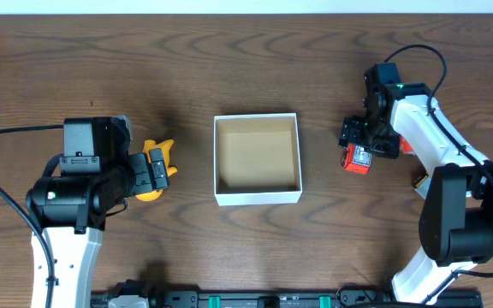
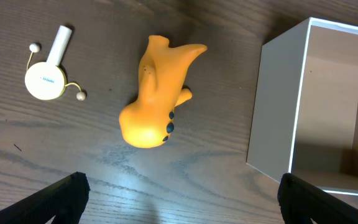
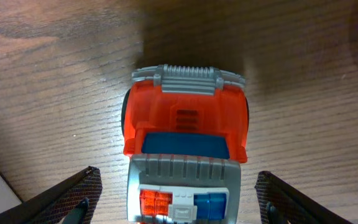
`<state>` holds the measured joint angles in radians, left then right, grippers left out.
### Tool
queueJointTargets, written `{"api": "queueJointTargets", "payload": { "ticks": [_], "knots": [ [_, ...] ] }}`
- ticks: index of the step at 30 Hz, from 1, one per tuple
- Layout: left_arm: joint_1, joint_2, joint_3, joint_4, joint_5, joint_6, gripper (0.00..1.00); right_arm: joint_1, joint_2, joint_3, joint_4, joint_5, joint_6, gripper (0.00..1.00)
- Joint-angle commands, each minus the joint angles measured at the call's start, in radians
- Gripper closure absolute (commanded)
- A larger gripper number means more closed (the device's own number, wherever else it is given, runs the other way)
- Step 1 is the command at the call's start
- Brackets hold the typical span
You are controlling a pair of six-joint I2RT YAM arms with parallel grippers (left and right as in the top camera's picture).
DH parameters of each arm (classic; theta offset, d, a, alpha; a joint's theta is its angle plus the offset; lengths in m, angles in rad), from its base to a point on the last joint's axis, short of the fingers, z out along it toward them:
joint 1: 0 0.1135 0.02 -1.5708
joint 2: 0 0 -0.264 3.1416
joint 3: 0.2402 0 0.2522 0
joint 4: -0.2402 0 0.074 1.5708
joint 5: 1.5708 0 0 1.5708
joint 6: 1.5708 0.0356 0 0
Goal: Pack container
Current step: 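Move the right gripper over the red toy fire truck, then lower the right gripper and grasp the red fire truck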
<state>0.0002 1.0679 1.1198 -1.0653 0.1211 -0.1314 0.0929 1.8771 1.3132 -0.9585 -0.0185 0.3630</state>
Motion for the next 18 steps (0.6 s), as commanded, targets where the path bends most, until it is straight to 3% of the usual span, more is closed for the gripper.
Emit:
{"api": "queueJointTargets", "payload": {
  "ticks": [1,8,18],
  "knots": [
    [0.007,-0.002,0.021,0.0,0.003,-0.005,0.02,-0.002,0.01,-0.021,0.01,0.01,0.006,0.2],
    [0.007,-0.002,0.021,0.0,0.003,-0.005,0.02,-0.002,0.01,-0.106,0.07,0.01,0.007,0.34],
    [0.007,-0.002,0.021,0.0,0.003,-0.005,0.02,-0.002,0.01,-0.137,0.092,0.01,0.006,0.46]
  ]
}}
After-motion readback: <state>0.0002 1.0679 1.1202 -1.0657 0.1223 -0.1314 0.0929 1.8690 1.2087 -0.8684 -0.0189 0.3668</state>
